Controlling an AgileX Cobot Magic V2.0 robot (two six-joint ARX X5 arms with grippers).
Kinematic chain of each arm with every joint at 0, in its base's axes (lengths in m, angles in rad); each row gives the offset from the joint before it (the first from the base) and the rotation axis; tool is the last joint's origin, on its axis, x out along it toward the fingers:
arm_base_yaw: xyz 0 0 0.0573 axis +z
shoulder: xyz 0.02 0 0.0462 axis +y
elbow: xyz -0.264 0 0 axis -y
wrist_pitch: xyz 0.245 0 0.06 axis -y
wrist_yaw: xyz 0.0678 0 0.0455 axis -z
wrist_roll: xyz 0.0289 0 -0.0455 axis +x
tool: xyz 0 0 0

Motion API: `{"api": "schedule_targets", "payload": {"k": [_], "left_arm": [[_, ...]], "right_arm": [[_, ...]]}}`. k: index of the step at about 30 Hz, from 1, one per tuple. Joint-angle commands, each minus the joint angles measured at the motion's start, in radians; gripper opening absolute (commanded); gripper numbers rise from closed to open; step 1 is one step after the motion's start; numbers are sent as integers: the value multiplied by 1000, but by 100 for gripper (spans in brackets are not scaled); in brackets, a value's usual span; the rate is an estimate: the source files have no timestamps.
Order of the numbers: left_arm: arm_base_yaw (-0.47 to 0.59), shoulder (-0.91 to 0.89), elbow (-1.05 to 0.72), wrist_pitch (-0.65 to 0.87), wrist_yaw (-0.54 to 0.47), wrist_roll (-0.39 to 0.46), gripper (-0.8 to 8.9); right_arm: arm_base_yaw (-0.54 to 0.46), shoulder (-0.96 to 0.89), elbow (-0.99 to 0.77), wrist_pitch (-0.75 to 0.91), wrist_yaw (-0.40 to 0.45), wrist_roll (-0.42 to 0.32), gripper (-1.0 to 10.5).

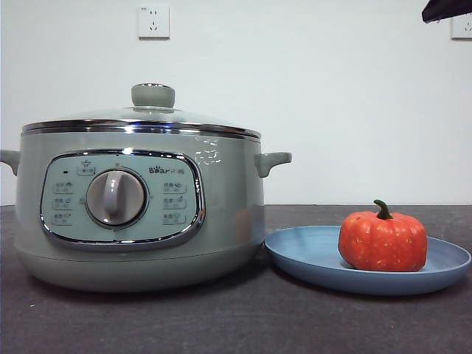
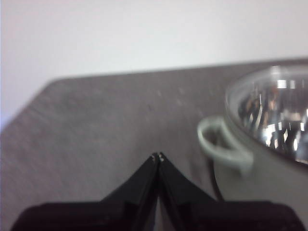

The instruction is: Take the pumpkin out from the steamer,put the pumpkin in the blue plate,close the lid

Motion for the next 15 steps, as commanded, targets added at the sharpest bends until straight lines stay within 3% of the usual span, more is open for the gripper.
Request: {"api": "schedule_targets", "payload": {"k": [1,15], "left_arm": [[13,-19,-79,44,39,1,-3],[48,-98,-185,39,56,-77,-3]], "right_arm": [[0,-2,-10,9,3,9,1],[0,-2,-10,8,3,9,1]]}}
